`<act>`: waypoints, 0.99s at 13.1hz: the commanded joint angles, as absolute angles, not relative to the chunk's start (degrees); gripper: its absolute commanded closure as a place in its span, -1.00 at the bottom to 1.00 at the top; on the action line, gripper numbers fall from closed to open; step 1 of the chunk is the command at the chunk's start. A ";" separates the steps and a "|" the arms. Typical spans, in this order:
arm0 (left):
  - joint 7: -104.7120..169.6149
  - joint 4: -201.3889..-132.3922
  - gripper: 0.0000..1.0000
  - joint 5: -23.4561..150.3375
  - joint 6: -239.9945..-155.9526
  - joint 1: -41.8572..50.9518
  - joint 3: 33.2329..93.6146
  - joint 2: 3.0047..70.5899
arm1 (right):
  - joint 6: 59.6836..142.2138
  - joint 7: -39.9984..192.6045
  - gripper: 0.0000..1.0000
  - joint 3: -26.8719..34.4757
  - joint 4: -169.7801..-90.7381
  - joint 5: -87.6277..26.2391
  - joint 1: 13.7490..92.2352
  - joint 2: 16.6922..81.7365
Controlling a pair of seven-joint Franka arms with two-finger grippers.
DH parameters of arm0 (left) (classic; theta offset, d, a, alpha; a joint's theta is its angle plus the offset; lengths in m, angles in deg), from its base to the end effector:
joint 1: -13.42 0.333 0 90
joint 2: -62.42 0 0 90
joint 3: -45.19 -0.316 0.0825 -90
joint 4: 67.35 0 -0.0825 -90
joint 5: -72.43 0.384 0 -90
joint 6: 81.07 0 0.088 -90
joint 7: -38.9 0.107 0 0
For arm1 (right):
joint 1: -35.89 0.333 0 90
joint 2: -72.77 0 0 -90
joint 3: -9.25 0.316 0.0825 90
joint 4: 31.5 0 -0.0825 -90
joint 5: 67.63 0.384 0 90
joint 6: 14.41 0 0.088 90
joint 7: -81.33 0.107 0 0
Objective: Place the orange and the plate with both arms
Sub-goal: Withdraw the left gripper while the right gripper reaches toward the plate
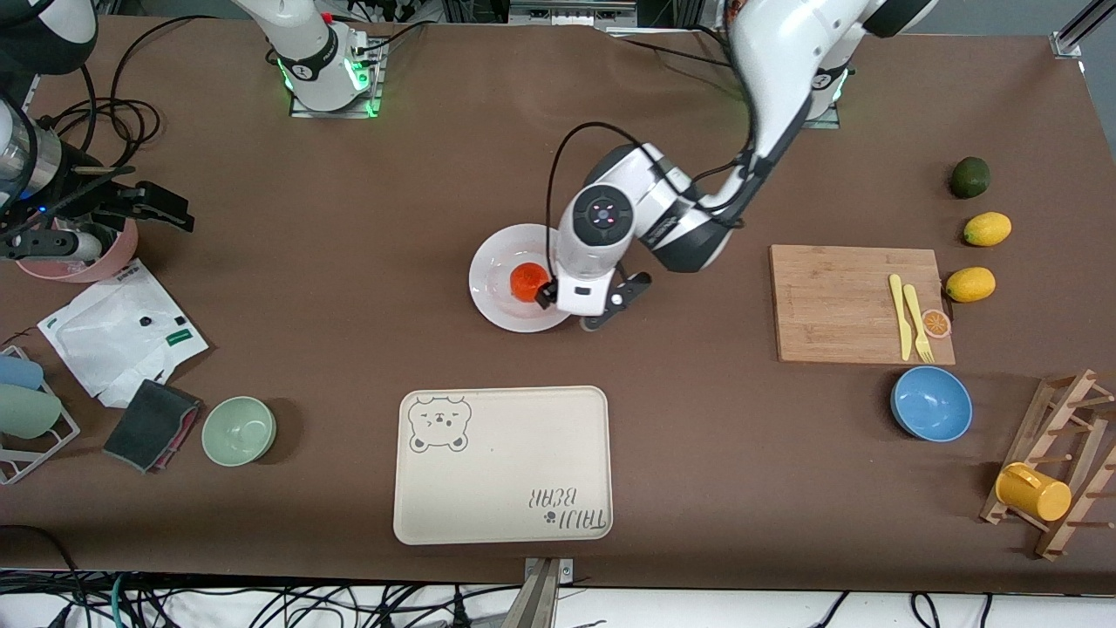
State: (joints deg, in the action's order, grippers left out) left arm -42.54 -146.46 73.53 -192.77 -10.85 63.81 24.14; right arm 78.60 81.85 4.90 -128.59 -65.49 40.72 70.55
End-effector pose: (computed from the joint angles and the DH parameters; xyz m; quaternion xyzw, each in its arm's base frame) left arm 0.5567 -0.4514 0.3298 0.9307 0.3525 -0.0966 0.0136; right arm 0.5626 0.0092 0.5490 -0.9983 0.0024 0.0550 0.0166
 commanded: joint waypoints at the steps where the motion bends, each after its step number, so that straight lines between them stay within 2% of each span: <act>1: -33.92 -147.95 -1.00 73.84 -185.08 -6.02 63.99 29.36 | 79.46 81.69 -1.00 5.56 -128.89 -61.59 41.60 67.87; 4: -19.59 -148.04 -1.00 73.84 -177.42 1.88 63.99 32.62 | 79.63 82.21 -1.00 6.09 -128.09 -54.99 43.97 60.83; 7: -3.35 -148.21 -1.00 73.84 -173.20 9.35 63.82 35.87 | 81.91 81.51 -1.00 6.09 -127.92 -46.20 44.50 54.60; 11: 12.42 -148.91 -1.00 73.84 -165.65 15.62 64.08 41.66 | 89.81 81.42 -1.00 8.71 -129.06 -41.97 47.76 48.70; 13: 17.43 -148.92 -1.00 73.84 -163.34 18.32 63.99 44.21 | 95.08 81.42 -1.00 10.91 -131.85 -40.83 47.67 48.07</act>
State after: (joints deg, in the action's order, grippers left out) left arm 12.39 -146.61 73.60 -164.75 16.17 63.35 40.13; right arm 91.46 81.63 9.39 -129.31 -42.76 47.78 47.72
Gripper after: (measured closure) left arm 0.000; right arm 0.000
